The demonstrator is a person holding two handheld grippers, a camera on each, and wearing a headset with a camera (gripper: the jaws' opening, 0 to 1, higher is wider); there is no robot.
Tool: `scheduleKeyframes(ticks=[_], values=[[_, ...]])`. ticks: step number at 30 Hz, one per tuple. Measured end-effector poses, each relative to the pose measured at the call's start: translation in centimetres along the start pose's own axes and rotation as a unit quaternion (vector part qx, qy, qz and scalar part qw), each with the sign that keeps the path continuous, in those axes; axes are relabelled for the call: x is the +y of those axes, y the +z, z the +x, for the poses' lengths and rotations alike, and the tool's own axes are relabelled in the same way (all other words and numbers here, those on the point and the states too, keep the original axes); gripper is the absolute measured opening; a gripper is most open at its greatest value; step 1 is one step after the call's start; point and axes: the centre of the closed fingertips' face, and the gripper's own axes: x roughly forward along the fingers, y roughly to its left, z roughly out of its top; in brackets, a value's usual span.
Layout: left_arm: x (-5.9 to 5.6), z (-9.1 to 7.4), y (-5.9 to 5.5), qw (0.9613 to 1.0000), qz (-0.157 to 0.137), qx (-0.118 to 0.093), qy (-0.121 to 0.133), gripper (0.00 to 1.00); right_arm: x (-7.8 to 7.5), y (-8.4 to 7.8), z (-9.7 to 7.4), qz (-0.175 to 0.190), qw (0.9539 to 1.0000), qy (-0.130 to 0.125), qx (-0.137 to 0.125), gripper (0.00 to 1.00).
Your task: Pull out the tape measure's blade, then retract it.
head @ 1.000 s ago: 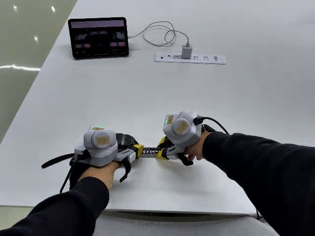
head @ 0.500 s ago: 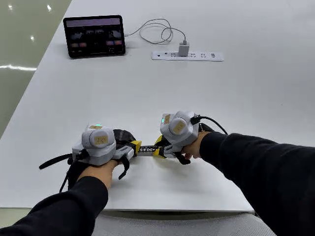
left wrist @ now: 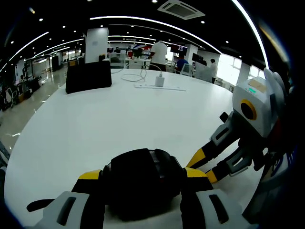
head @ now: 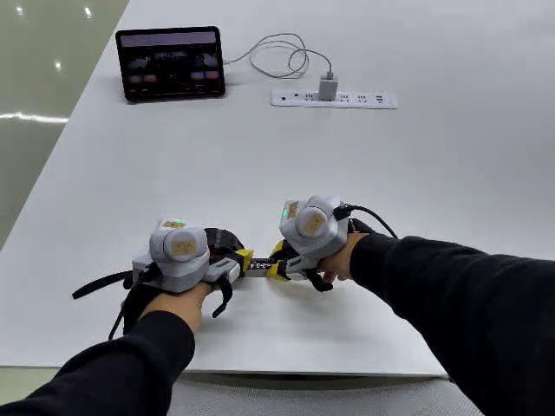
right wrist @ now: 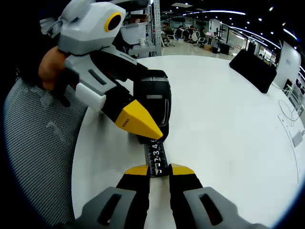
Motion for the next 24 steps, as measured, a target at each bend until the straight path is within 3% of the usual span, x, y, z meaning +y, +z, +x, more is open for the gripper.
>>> scheduleKeyframes(ticks=[6, 11, 24], values=[[-0.09, -0.09, -0.3, 1.0, -0.003, 0.007, -0.002, 0.6, 0.03, 0.26, 0.32, 0.003, 1.0, -0.002, -0.001, 0.11], [-0.13, -0.1, -0.8, 0.9996, -0.006, 0.027, -0.004, 0.61, 0.06, 0.5, 0.54, 0.008, 1.0, -0.003, -0.001, 0.11], [-0.02, -0.11, -0.6, 0.9998, -0.01, 0.015, -0.005, 0.6, 0.05, 0.9, 0.75, -0.003, 1.0, 0.003, -0.007, 0.1]])
